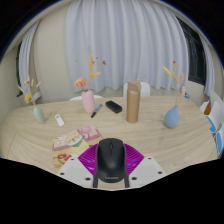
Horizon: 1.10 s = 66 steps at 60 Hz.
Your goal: Arrange mouse
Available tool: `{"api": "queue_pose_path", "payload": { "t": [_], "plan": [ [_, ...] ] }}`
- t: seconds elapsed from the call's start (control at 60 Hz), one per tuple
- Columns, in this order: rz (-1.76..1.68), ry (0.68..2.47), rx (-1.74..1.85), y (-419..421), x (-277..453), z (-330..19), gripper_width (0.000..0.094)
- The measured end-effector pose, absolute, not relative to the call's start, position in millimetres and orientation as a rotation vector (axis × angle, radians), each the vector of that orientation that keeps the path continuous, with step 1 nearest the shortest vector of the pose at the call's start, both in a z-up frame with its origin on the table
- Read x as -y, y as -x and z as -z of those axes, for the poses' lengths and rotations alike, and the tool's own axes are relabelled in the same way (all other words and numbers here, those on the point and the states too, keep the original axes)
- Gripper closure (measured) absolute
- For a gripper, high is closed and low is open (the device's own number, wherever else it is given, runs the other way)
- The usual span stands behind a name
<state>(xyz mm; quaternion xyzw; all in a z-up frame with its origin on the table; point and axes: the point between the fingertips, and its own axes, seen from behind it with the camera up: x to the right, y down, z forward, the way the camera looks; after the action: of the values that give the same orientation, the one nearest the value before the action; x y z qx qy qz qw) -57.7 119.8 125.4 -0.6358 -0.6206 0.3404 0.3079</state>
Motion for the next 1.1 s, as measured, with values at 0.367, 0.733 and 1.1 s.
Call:
{"api": "queue_pose_path", "payload": {
  "t": [0.367,0.733,1.1],
  "plan": [
    [-0.897,1.599,1.808,154,42,-56,0.0591],
    [-0.778,1.654,1.88,145,51,9,0.0072],
    [-0.825,1.709,1.754,2,-34,-104,0.0076]
  ]
}}
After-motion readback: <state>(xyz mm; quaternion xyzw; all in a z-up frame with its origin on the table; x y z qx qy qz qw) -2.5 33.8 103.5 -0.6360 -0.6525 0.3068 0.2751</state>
